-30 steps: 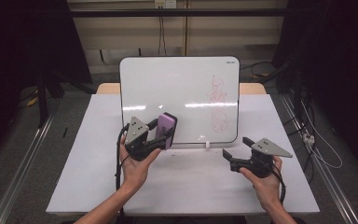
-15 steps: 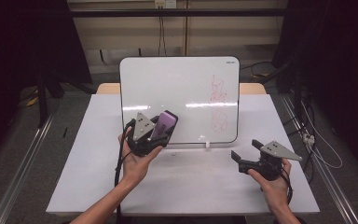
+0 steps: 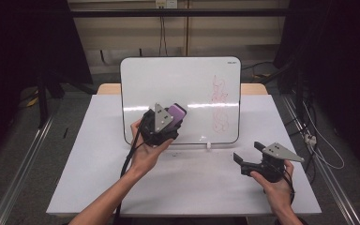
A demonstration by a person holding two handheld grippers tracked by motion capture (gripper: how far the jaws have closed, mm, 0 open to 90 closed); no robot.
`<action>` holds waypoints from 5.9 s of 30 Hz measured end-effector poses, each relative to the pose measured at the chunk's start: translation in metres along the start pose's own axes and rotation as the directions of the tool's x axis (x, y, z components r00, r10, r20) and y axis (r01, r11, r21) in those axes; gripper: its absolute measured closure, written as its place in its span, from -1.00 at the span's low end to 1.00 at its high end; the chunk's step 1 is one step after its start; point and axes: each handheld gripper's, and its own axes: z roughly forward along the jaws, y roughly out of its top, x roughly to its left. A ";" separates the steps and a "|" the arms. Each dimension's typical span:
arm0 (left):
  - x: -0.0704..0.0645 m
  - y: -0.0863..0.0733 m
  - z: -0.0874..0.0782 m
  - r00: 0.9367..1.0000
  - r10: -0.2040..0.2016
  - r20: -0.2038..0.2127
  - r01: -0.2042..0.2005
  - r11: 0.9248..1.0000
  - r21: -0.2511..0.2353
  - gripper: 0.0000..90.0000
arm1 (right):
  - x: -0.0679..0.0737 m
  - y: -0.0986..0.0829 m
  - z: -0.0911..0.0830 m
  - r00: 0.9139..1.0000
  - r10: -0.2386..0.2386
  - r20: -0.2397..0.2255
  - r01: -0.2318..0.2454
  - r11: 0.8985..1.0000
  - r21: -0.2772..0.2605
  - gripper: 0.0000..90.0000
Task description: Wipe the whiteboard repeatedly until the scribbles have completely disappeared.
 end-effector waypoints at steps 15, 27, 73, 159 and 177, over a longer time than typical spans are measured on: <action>-0.002 0.054 0.048 0.999 0.054 -0.011 -0.053 0.998 0.031 -0.08 | 0.000 -0.002 -0.003 1.000 -0.004 -0.014 0.004 1.000 -0.001 -0.84; -0.005 0.090 0.088 0.990 0.115 -0.082 -0.110 0.992 0.058 -0.08 | -0.002 -0.003 -0.004 1.000 0.005 -0.012 -0.005 1.000 0.000 -0.85; -0.024 0.088 0.132 0.974 0.206 -0.092 -0.215 0.972 -0.095 -0.08 | -0.007 -0.006 -0.003 1.000 0.016 -0.019 -0.016 1.000 0.004 -0.85; -0.045 0.055 0.123 0.956 0.290 -0.056 -0.294 0.948 -0.118 -0.09 | -0.006 -0.009 -0.001 1.000 0.008 -0.028 -0.008 1.000 0.014 -0.84; -0.115 0.004 0.118 0.889 0.452 0.077 -0.444 0.890 -0.102 -0.09 | -0.007 -0.010 -0.002 1.000 0.009 -0.020 -0.009 1.000 0.020 -0.84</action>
